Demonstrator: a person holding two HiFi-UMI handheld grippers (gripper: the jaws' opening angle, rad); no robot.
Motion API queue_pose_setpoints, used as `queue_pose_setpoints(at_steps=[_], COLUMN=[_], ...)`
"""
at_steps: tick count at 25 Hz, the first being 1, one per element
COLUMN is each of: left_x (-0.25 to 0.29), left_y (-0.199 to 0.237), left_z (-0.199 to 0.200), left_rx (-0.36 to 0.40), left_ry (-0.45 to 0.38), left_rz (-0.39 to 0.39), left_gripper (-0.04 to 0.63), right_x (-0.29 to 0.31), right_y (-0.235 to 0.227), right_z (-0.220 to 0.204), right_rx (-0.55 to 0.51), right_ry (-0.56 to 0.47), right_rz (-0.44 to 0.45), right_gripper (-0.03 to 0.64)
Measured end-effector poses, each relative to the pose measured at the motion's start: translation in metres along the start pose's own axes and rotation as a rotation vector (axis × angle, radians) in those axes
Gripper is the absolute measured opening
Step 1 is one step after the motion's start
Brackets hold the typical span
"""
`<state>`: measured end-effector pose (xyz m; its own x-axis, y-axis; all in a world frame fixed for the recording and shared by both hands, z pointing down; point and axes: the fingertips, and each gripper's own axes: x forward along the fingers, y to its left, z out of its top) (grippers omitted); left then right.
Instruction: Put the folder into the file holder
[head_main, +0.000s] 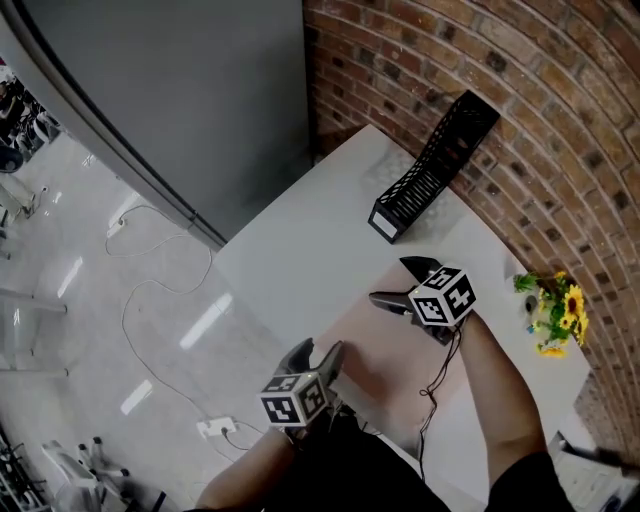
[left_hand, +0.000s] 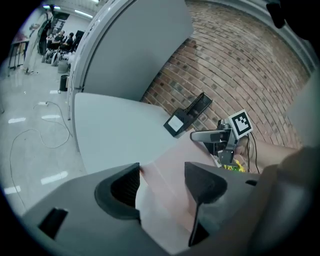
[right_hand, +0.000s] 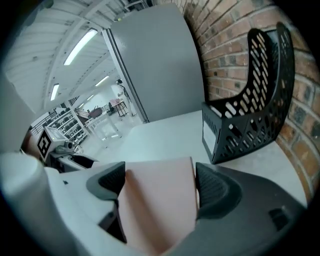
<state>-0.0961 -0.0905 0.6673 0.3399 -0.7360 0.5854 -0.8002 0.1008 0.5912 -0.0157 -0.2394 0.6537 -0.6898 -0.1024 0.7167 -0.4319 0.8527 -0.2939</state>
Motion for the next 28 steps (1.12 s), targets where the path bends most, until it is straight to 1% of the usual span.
queue_pose_setpoints(at_steps=[6, 9, 12, 16, 20, 23, 26, 28], left_x=[-0.030, -0.046, -0.061, -0.077, -0.093, -0.100, -0.104, -0.105], left_y=[-0.028, -0.046, -0.069, -0.101, -0.134, -0.155, -0.171, -0.181], left_z=[0.056, 0.081, 0.103, 0.128, 0.139, 0.139, 0.136, 0.132], left_rx=[0.122, 0.187, 0.268, 0.382, 0.482, 0.550, 0.593, 0.614], left_ry=[-0.143, -0.216, -0.291, -0.379, -0.443, -0.474, -0.489, -0.492], left_rz=[0.007, 0.008, 0.003, -0.010, -0.033, -0.052, -0.072, -0.090], left_gripper=[0.281, 0.281, 0.281, 0.281, 0.281, 0.281, 0.281, 0.281], right_x=[-0.053, -0.082, -0.113, -0.156, -0.198, -0.224, -0.244, -0.254], right_y=[0.017, 0.027, 0.033, 0.038, 0.043, 0.043, 0.041, 0.037], right_z=[0.058, 0.081, 0.097, 0.114, 0.121, 0.120, 0.115, 0.109], right_rx=[-0.069, -0.097, -0.102, -0.083, -0.039, 0.005, 0.048, 0.074], right_ry=[-0.187, -0.275, -0.356, -0.470, -0.584, -0.654, -0.701, -0.721], right_rz=[-0.053, -0.080, -0.101, -0.126, -0.139, -0.151, -0.167, -0.180], right_gripper=[0.446, 0.446, 0.446, 0.449, 0.451, 0.448, 0.425, 0.395])
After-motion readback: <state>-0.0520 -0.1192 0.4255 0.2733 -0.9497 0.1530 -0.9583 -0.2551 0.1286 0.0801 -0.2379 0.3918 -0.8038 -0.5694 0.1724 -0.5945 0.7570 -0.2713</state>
